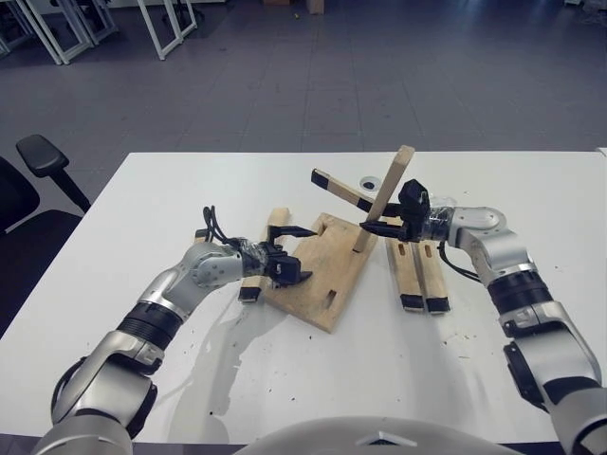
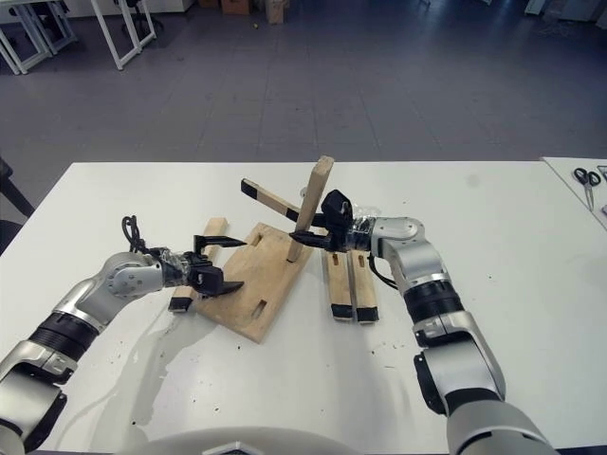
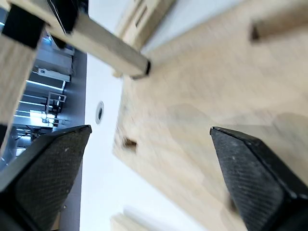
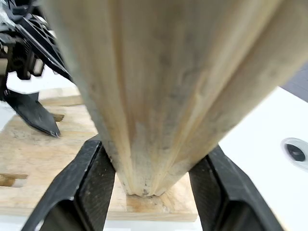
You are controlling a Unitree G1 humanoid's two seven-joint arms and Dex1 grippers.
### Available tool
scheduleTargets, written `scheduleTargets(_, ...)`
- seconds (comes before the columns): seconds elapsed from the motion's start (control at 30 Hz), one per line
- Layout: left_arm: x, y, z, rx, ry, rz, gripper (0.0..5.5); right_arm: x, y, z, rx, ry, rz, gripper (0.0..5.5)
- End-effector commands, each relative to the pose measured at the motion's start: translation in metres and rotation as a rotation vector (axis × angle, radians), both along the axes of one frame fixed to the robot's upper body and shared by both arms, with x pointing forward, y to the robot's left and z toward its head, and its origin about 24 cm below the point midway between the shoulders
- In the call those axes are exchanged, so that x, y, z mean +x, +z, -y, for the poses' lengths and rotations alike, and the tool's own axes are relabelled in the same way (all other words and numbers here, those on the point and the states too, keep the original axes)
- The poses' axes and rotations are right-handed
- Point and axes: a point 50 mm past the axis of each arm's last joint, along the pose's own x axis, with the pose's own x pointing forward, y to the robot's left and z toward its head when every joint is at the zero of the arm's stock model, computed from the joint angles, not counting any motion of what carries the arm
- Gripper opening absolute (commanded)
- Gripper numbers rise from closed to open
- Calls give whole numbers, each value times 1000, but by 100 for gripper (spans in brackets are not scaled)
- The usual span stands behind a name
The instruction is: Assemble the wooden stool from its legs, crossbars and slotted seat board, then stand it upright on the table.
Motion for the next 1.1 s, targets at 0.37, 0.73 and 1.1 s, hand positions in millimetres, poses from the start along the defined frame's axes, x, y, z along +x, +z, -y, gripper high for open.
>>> scheduleTargets(0.37,6,21,-37,-26,260,82,457,-19,-37,28,-186,-233,-302,202)
scheduleTargets(0.73,11,21,-34,-51,331,111,457,-10,-49,45,-124,-442,-363,202)
scheduleTargets(1.1,7,14,-18,-84,312,81,457,-2,-7,36,52,-497,-324,255)
